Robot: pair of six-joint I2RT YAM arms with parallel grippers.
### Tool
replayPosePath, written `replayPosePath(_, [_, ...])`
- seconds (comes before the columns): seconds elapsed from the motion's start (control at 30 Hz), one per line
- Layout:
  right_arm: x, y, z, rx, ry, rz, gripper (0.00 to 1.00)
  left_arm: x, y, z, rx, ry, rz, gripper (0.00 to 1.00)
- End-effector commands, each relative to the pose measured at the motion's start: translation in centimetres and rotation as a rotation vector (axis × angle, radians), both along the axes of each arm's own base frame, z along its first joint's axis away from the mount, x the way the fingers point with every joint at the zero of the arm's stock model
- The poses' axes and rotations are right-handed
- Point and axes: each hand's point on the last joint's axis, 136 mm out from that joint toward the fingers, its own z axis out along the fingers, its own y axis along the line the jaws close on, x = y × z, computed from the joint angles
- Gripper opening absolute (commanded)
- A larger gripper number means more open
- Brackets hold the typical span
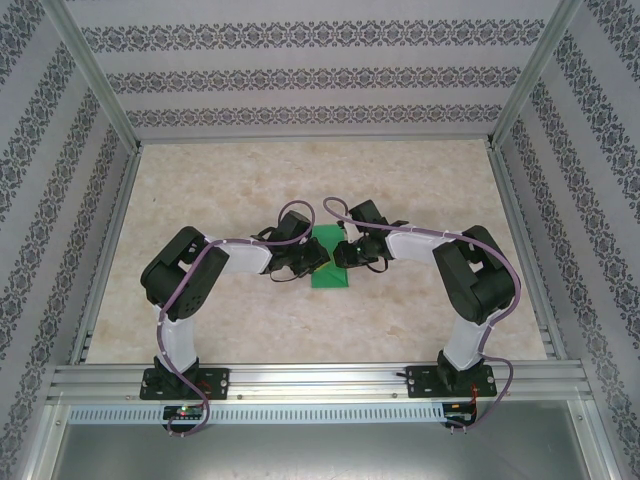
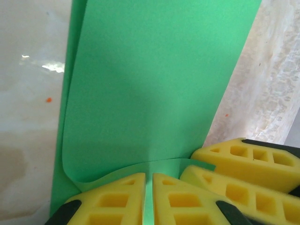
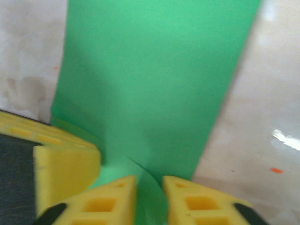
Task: Fold a paper plane with a square sheet of paper (pick it up from the middle)
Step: Fold the triangle a second time at the center of the table.
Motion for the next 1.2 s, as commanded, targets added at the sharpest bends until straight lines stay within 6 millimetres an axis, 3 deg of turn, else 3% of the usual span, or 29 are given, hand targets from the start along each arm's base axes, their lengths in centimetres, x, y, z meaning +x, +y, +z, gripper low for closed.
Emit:
replayPosePath(0.0, [-0.2, -0.3, 0.9, 0.001, 0.004, -0.029, 0.3, -1.4, 2.0, -3.0, 0.092, 0.064, 0.011, 0.15])
replayPosePath(0.13, [0.0, -1.2, 4.0, 0.046, -0.048, -0.089, 0.37, -1.5, 2.1, -3.1, 0.1, 0.065, 0.003, 0.14])
replayPosePath(0.23, [-0.9, -1.4, 5.8, 0.1, -0.059, -0.106, 0.39, -1.4, 1.9, -3.0, 0.098, 0.059, -0.002, 0.14])
replayPosePath(0.37, [-3.0, 0.2, 7.0, 0.243, -0.007, -0.077, 0.28, -1.2, 1.9, -2.8, 0.1, 0.053, -0.007, 0.14])
replayPosePath(0.47, [-4.2, 1.3, 6.4, 0.281, 0.053, -0.057, 0.14, -1.3, 1.9, -2.7, 0.103, 0.053, -0.009, 0.14])
replayPosePath(0.67, [-5.0, 2.7, 4.8, 0.279, 0.139, -0.03, 0.08, -1.2, 1.8, -2.6, 0.103, 0.051, -0.011, 0.14])
replayPosePath(0.93, [-5.6, 3.2, 2.7, 0.217, 0.196, -0.004, 0.08, -1.1, 1.7, -2.5, 0.102, 0.049, -0.014, 0.14])
replayPosePath(1.17, [-5.8, 1.3, 0.8, 0.092, 0.21, -0.029, 0.09, -1.3, 1.9, -2.7, 0.11, 0.053, -0.018, 0.14])
